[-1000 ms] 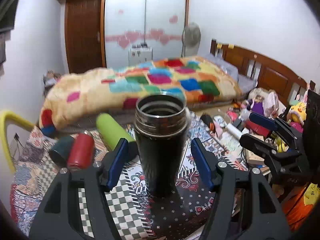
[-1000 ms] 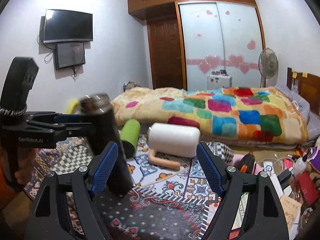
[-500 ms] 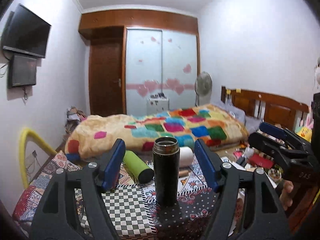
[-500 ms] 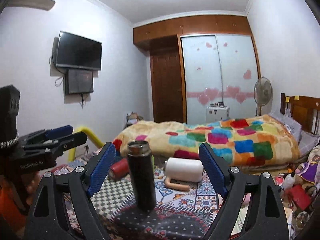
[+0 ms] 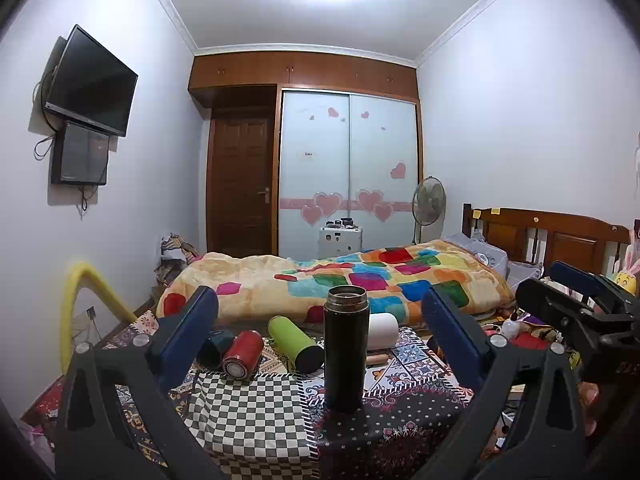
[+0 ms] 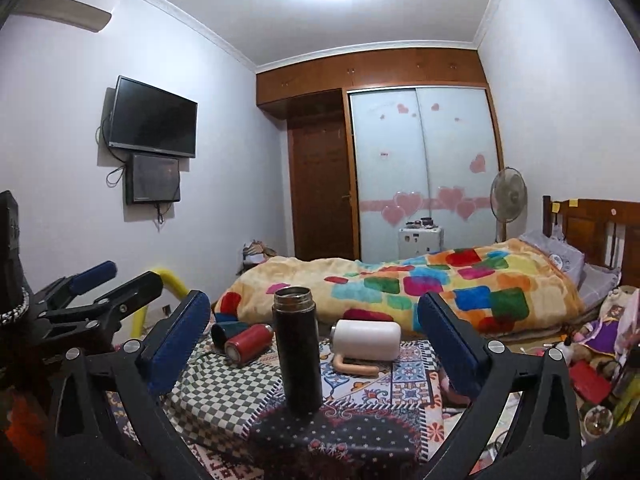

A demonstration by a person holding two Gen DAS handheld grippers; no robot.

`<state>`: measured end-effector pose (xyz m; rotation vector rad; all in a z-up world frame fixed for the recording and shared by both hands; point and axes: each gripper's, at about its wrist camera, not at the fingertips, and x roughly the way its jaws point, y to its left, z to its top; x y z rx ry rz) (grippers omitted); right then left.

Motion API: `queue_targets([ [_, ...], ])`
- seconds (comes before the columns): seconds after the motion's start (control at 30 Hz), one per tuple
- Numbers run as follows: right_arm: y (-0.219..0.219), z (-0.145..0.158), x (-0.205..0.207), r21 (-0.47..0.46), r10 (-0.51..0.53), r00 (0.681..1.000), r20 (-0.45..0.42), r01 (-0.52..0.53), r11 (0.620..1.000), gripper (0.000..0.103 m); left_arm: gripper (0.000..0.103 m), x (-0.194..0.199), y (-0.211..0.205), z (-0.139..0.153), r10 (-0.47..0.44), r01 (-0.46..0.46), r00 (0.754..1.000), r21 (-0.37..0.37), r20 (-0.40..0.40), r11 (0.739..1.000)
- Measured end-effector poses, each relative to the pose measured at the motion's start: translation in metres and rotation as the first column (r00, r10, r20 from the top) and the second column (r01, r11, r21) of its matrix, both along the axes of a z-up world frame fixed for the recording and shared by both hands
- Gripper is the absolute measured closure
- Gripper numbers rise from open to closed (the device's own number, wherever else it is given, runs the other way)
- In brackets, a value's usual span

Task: Flip cup upright

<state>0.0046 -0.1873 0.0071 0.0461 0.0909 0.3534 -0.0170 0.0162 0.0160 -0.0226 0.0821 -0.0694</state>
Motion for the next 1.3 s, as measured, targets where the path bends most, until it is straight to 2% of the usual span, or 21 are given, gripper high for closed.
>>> queue_targets([
  [0.33, -0.004, -0.003, -0.007, 0.013, -0.023, 1.0, -0.013, 0.023, 1.0, 0.0, 0.0, -0.011, -0.005, 0.0, -0.004, 0.004, 1.0, -0.003, 0.007, 1.0],
  [1.3, -0.003, -0.007, -0.006, -0.001, -0.044, 0.999, -0.014, 0.044, 0.999, 0.0, 0.0, 0.001, -0.002, -0.008, -0.014, 0.013, 0.999, -0.02, -0.034, 1.0],
])
